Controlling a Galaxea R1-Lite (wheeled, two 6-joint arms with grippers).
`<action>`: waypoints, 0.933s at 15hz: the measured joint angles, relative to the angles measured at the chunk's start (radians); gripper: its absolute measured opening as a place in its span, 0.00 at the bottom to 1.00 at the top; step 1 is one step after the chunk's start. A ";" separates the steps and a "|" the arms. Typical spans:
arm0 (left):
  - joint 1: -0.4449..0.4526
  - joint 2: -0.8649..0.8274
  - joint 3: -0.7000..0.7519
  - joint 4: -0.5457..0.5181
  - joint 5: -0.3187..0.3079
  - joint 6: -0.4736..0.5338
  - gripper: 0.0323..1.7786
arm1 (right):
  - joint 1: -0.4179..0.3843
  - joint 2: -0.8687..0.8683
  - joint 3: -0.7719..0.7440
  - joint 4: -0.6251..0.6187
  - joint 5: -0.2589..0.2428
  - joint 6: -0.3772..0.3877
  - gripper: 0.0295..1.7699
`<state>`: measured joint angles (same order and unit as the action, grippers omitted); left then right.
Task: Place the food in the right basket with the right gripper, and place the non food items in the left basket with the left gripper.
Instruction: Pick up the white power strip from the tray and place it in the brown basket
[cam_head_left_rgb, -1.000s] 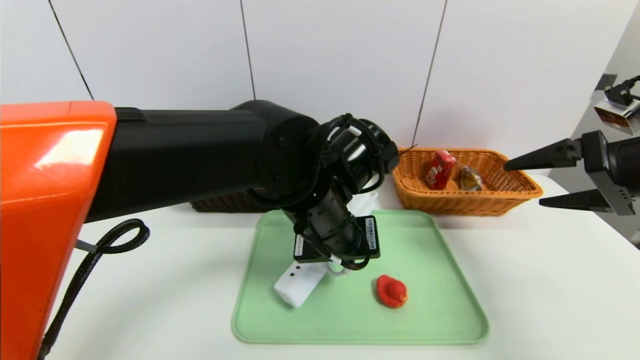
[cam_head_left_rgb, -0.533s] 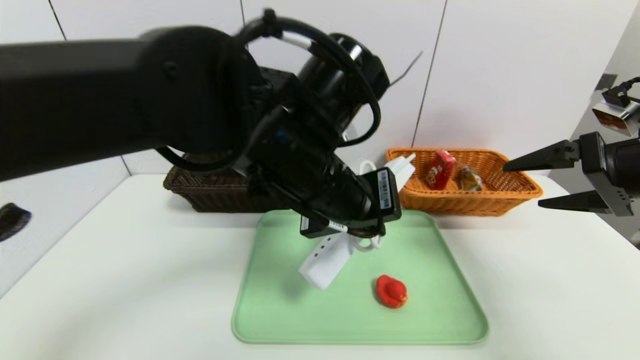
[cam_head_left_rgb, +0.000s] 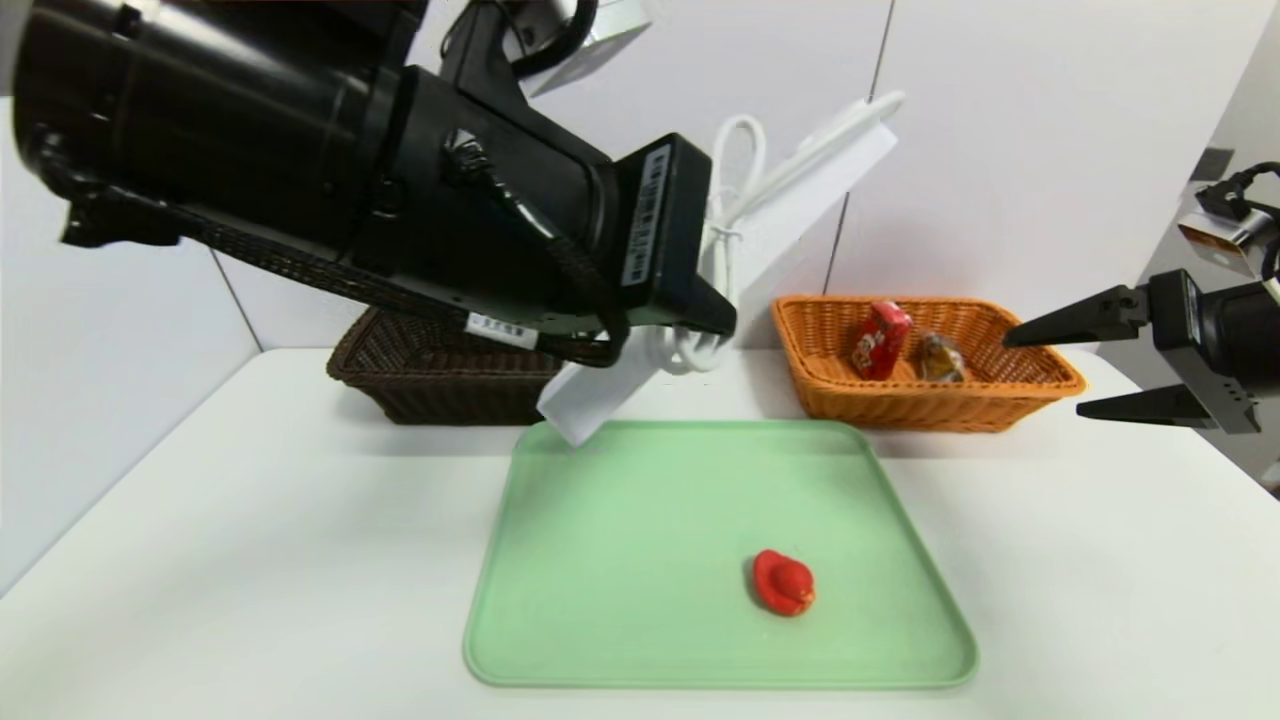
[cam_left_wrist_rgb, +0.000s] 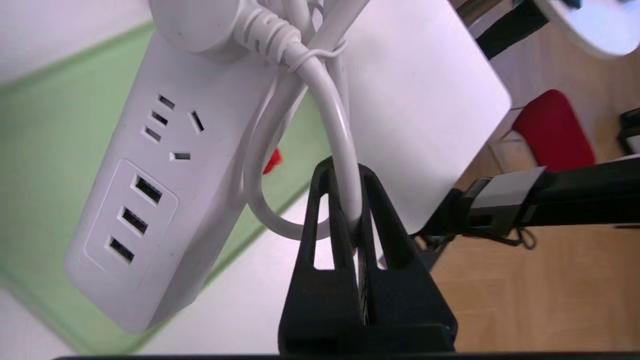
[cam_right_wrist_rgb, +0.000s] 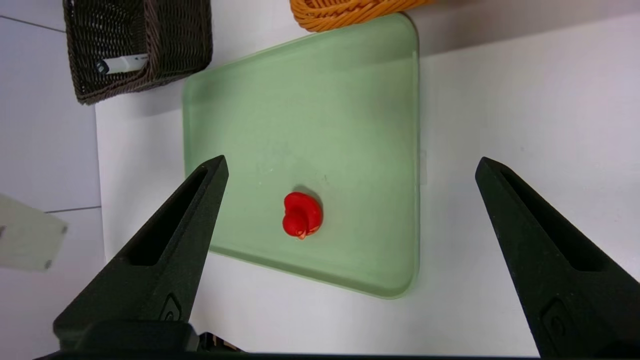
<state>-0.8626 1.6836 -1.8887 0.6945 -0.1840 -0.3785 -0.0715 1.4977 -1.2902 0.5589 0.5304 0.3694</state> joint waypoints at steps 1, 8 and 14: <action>0.016 -0.023 0.031 0.000 0.004 0.061 0.03 | 0.000 0.001 -0.001 -0.001 0.000 0.000 0.97; 0.271 -0.124 0.199 -0.017 0.006 0.410 0.03 | 0.000 0.003 -0.003 0.003 0.000 0.000 0.97; 0.549 -0.090 0.224 -0.124 0.001 0.710 0.03 | 0.000 0.005 -0.001 0.004 0.000 0.004 0.97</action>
<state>-0.3132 1.5938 -1.6649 0.5709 -0.1828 0.3319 -0.0715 1.5028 -1.2913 0.5628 0.5304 0.3736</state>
